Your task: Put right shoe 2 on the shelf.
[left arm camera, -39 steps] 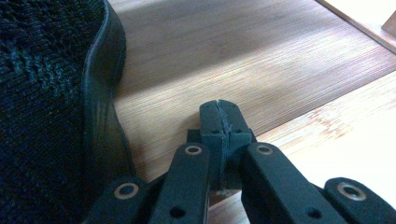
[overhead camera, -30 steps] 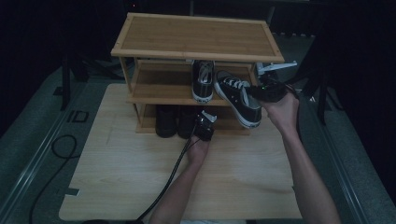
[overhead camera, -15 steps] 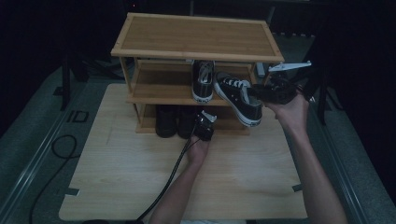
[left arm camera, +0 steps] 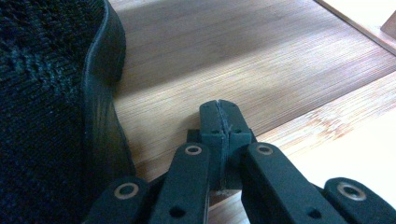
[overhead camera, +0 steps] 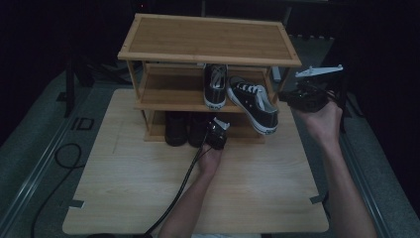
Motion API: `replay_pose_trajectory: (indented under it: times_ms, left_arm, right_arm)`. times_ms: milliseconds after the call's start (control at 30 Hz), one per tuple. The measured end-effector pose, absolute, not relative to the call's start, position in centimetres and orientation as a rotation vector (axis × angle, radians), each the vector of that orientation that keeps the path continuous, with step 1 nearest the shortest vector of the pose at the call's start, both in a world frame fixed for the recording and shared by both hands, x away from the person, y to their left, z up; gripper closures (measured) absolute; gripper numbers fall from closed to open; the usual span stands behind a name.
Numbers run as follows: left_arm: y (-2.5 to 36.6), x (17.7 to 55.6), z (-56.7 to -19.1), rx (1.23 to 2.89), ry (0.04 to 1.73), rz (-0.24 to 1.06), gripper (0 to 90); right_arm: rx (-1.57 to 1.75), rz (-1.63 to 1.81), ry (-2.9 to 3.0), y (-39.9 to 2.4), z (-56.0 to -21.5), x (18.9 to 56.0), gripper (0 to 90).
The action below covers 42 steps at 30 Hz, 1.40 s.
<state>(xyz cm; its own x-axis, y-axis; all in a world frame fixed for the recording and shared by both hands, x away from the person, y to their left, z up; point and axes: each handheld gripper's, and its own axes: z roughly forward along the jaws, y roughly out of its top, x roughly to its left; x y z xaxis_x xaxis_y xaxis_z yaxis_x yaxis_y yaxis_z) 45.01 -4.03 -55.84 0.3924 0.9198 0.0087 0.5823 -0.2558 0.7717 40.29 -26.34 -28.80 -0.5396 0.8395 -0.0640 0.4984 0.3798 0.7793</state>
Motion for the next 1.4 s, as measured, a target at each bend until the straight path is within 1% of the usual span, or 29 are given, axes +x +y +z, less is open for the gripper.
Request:
replay_pose_trajectory:
  times_ms: [133,633,1167,1400]
  left_arm:
    - [-4.0,45.0,-55.8,1.953,1.283,0.615,90.0]
    - [-4.1,45.0,-55.9,1.953,1.285,0.619,90.0]
    - [-4.2,45.0,-55.8,1.956,1.285,0.625,90.0]
    - [-4.2,45.0,-55.8,1.957,1.285,0.627,90.0]
  right_arm:
    - [1.121,0.901,2.214,-26.3,-29.5,39.4,90.0]
    - [1.092,0.798,2.336,-26.9,-31.7,36.9,90.0]
    - [1.068,0.764,2.419,-26.7,-33.3,35.8,90.0]
    - [1.031,0.79,2.455,-26.3,-33.9,34.2,90.0]
